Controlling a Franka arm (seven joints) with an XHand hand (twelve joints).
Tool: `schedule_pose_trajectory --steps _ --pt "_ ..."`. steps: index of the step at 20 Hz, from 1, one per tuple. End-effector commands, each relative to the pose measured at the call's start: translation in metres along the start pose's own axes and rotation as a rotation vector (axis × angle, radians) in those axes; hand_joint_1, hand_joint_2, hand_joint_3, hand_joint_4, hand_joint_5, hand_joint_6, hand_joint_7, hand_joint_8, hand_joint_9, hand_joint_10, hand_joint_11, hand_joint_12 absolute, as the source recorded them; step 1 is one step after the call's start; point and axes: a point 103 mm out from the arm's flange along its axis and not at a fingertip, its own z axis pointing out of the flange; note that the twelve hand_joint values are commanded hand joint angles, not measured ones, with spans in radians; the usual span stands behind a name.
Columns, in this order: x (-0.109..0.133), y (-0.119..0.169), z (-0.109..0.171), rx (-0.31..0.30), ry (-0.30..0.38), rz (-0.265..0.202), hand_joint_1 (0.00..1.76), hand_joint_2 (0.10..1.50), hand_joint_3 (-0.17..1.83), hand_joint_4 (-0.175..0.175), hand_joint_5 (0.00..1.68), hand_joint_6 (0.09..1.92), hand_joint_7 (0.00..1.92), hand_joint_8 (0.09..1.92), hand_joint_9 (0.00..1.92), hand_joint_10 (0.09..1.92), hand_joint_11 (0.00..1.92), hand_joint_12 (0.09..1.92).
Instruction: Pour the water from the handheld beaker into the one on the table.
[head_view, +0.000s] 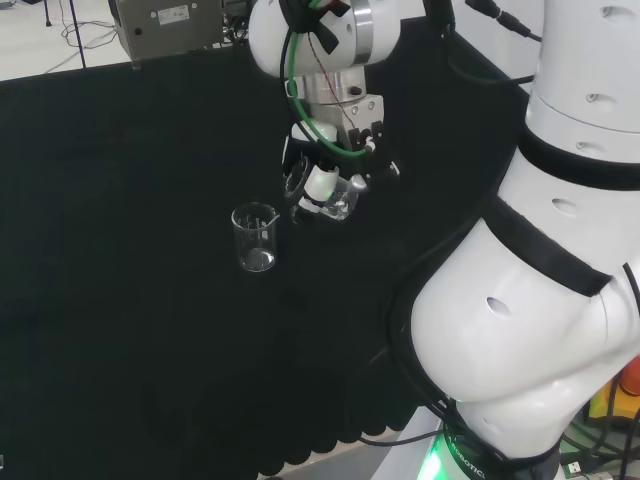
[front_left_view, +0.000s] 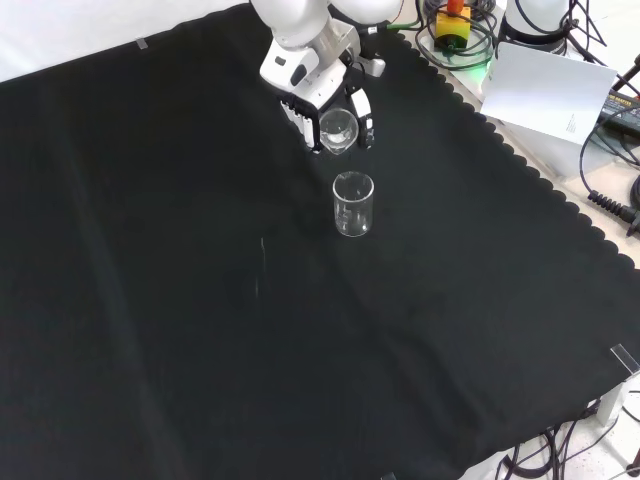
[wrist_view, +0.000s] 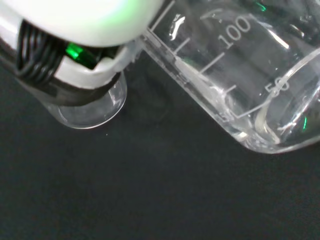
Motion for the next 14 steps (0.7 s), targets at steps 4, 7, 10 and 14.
schedule_pose_trajectory --steps 4,7,10,14 --pt "0.015 0.001 -0.004 0.016 -0.013 -0.035 1.15 0.59 0.72 0.175 1.37 0.53 1.75 0.09 1.83 0.09 1.78 0.45" --pt "0.019 0.0 -0.007 0.016 -0.02 -0.042 1.15 0.59 0.72 0.175 1.37 0.53 1.75 0.09 1.83 0.09 1.78 0.45" --pt "0.022 0.0 -0.007 0.03 -0.034 -0.046 1.15 0.59 0.71 0.175 1.37 0.53 1.75 0.09 1.83 0.09 1.78 0.45" --pt "0.028 0.002 -0.007 0.053 -0.053 -0.05 1.15 0.6 0.71 0.175 1.37 0.53 1.76 0.09 1.83 0.09 1.79 0.45"
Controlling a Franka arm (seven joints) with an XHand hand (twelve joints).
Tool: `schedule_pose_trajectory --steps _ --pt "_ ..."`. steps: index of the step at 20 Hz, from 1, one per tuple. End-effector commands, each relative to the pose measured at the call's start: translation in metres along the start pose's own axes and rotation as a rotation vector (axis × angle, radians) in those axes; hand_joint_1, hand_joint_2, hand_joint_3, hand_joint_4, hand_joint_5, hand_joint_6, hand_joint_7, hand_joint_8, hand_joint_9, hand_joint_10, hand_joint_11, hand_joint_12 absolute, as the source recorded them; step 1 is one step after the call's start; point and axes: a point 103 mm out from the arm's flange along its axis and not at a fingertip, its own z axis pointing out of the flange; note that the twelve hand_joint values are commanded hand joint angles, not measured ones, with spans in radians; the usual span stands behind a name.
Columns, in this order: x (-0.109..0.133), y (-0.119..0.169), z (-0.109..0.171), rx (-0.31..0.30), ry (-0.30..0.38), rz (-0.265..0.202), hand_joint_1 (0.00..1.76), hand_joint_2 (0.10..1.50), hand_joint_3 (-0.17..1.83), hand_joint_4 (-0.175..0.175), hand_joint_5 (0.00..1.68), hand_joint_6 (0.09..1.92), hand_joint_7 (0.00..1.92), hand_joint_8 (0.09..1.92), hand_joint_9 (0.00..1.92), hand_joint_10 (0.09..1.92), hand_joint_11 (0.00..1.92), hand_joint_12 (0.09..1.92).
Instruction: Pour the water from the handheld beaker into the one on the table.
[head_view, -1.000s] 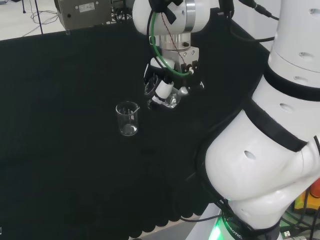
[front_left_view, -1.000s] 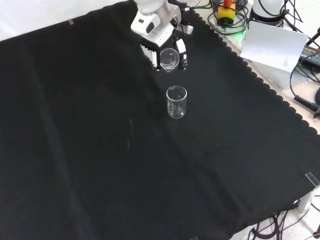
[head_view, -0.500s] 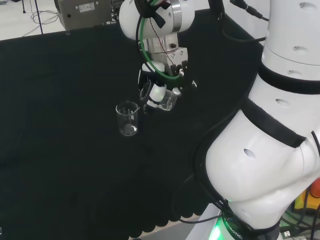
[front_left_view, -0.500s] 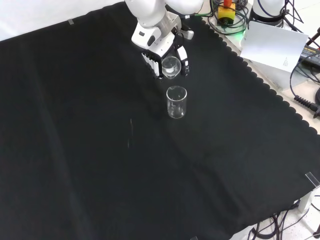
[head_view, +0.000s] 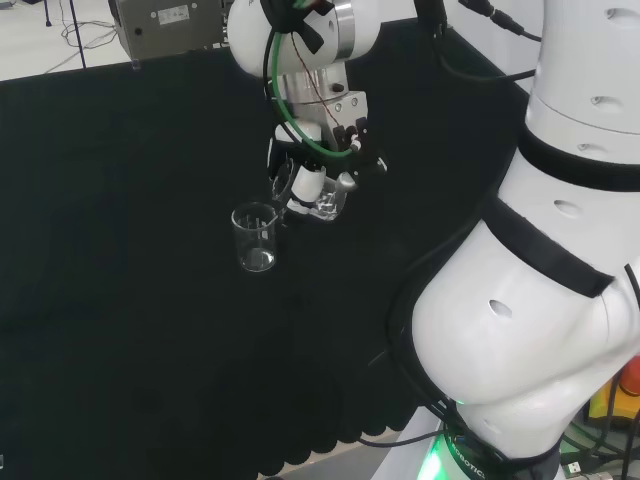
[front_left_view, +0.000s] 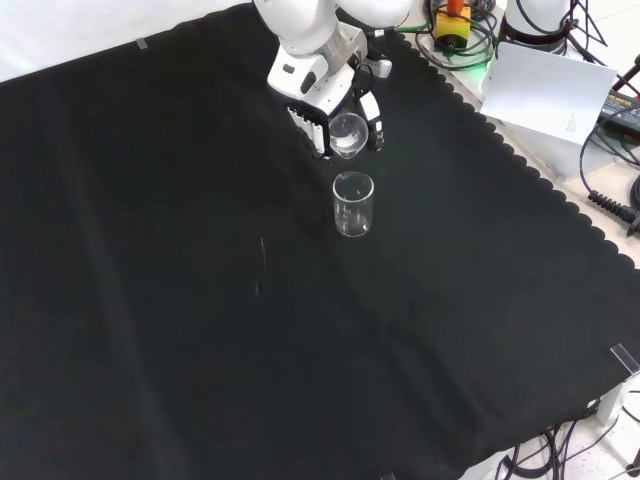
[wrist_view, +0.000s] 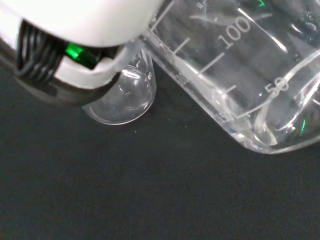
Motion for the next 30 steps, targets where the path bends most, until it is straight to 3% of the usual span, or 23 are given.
schedule_pose_trajectory --steps 1,15,30 --pt "0.008 0.002 0.0 0.03 -0.025 -0.008 1.15 0.6 0.71 0.175 1.37 0.53 1.76 0.09 1.83 0.09 1.79 0.45" --pt "0.031 0.008 -0.002 0.075 -0.1 -0.012 1.15 0.6 0.71 0.175 1.37 0.53 1.76 0.09 1.83 0.09 1.79 0.45" --pt "0.033 0.009 -0.012 0.128 -0.178 0.011 1.15 0.6 0.71 0.175 1.36 0.54 1.76 0.09 1.83 0.09 1.79 0.45"
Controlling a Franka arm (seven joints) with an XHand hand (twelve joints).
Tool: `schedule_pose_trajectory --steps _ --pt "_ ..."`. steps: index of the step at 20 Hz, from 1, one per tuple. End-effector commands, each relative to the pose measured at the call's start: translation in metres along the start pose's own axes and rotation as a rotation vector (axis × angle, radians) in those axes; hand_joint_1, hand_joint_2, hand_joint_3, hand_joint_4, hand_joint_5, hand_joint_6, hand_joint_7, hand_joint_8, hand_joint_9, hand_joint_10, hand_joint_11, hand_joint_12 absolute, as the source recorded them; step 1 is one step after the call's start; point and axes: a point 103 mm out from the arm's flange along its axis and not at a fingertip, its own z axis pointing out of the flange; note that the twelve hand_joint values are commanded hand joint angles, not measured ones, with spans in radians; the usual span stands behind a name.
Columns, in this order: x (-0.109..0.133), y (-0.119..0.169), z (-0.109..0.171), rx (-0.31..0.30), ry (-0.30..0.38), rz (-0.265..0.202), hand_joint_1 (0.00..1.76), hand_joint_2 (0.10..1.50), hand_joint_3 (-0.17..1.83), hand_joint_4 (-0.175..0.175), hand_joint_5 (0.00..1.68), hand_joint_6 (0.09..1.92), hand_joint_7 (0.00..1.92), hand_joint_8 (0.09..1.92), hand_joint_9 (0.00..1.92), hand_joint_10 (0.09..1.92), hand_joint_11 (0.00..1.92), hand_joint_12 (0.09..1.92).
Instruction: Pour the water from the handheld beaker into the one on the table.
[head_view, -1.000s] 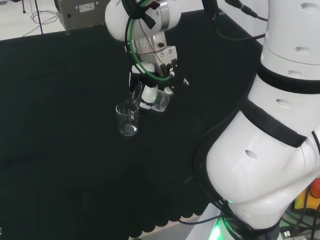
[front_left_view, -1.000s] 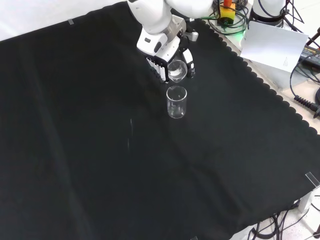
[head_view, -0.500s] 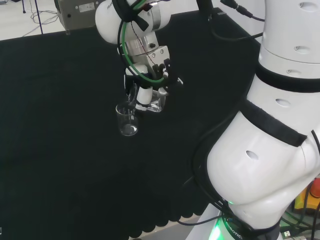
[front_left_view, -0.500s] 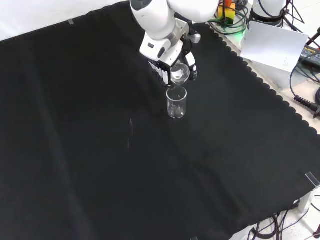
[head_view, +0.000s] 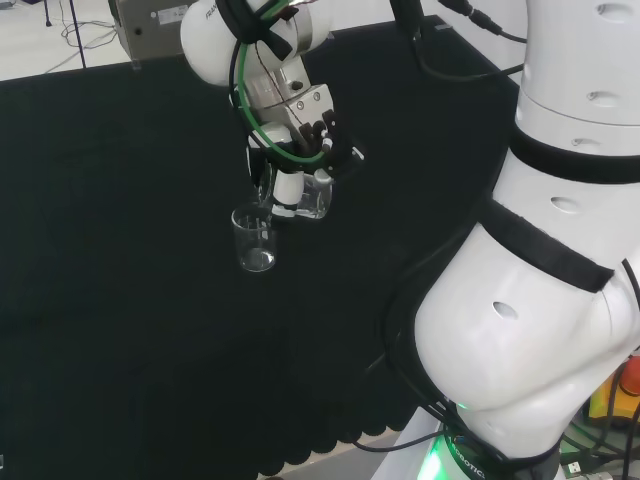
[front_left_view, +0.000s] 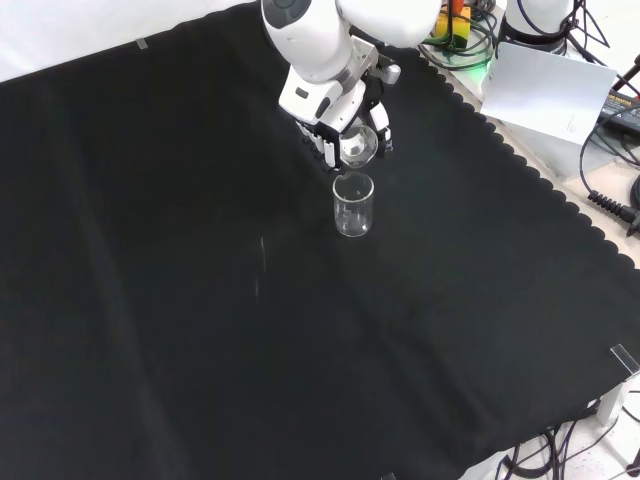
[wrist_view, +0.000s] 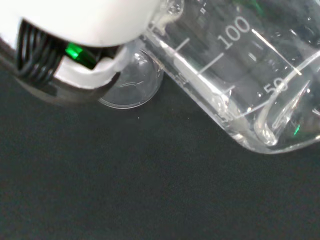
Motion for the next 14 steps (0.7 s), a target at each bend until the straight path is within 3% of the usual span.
schedule_pose_trajectory --steps 1,14 --pt "0.0053 0.0009 -0.0011 0.026 -0.021 0.0 1.15 0.6 0.71 0.175 1.36 0.54 1.76 0.09 1.83 0.09 1.79 0.45" --pt "0.0028 0.0042 -0.0044 0.069 -0.087 0.027 1.15 0.6 0.71 0.175 1.36 0.54 1.76 0.09 1.83 0.09 1.79 0.44"
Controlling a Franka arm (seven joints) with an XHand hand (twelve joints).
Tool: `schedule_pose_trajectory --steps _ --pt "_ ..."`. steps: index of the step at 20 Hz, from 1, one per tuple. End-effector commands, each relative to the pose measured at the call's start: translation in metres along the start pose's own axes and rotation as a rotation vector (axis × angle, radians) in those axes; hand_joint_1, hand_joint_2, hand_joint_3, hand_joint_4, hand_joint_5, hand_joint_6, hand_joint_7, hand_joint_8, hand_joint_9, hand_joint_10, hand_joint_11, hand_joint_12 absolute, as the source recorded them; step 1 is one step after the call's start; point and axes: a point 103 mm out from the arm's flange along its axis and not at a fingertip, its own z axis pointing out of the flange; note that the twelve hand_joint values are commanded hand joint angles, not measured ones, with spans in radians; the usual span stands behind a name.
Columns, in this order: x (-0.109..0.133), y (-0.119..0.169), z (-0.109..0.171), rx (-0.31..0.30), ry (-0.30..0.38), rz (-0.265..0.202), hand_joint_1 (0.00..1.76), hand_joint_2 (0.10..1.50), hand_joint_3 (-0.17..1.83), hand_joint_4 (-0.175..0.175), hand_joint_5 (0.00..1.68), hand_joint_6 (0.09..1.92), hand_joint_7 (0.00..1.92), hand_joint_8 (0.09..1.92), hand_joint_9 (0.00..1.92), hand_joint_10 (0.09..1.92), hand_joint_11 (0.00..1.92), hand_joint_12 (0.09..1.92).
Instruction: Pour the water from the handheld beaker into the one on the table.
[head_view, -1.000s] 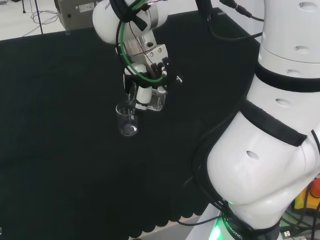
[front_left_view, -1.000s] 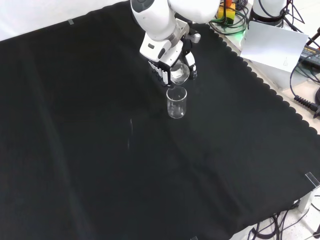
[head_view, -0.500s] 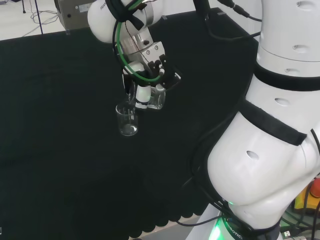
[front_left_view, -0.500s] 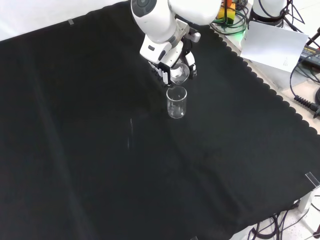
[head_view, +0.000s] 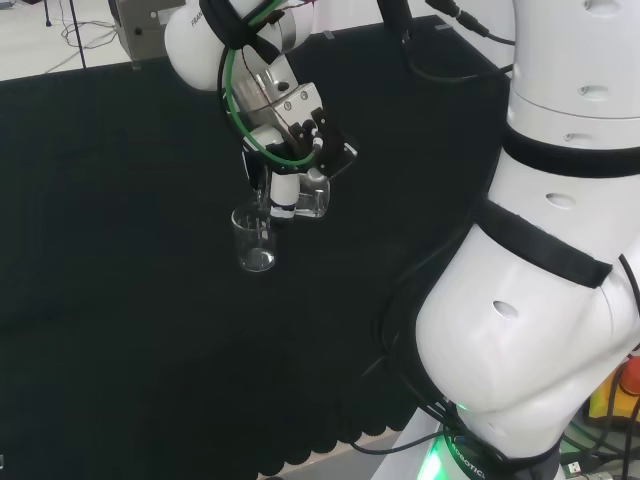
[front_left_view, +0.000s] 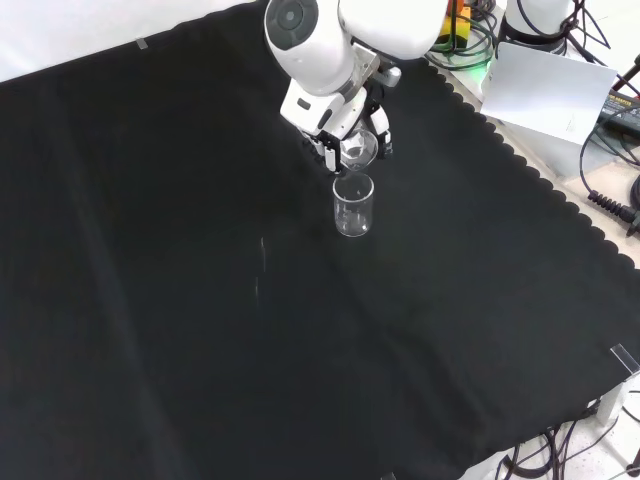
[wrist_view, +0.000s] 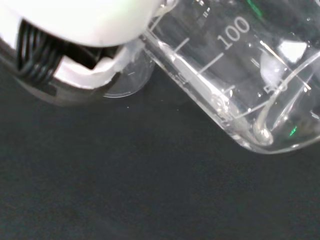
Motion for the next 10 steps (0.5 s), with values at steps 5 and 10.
schedule_pose_trajectory --steps 5,10 --pt "-0.0011 0.0003 -0.0022 0.035 -0.031 0.015 1.15 0.6 0.71 0.175 1.36 0.54 1.76 0.09 1.83 0.09 1.79 0.44" --pt "0.0011 0.001 -0.0034 0.054 -0.046 0.021 1.15 0.6 0.71 0.175 1.36 0.55 1.76 0.09 1.83 0.09 1.79 0.44"
